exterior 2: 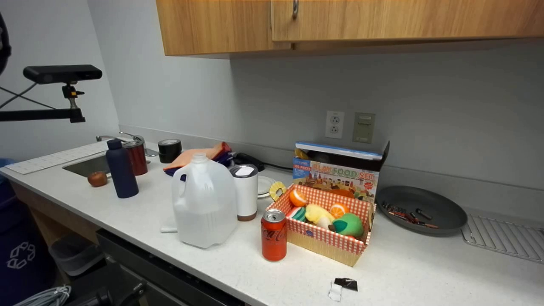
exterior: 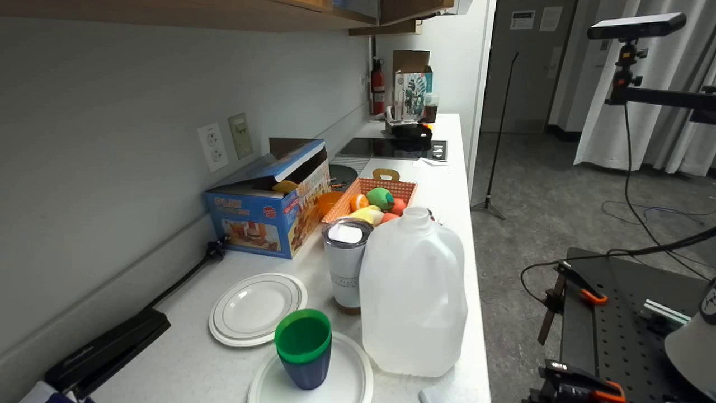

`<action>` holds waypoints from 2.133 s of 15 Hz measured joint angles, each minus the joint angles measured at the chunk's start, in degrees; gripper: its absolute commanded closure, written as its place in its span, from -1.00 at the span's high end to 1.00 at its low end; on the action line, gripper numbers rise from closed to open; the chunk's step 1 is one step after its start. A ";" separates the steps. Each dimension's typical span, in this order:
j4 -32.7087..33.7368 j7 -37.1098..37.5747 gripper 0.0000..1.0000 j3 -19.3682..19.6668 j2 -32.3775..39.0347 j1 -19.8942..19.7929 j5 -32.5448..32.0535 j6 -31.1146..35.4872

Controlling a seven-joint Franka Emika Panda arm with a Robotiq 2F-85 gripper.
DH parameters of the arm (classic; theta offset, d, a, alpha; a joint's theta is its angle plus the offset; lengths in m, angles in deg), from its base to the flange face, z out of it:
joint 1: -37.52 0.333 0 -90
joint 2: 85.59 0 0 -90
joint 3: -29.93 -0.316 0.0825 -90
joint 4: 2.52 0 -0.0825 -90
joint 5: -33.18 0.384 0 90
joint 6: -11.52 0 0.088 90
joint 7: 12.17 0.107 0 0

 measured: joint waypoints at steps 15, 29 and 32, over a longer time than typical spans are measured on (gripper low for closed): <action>1.32 2.97 1.00 0.27 5.51 11.68 1.33 21.72; 22.66 8.59 1.00 2.47 29.94 19.96 7.32 23.59; 25.22 8.56 1.00 2.42 32.19 19.58 9.63 23.20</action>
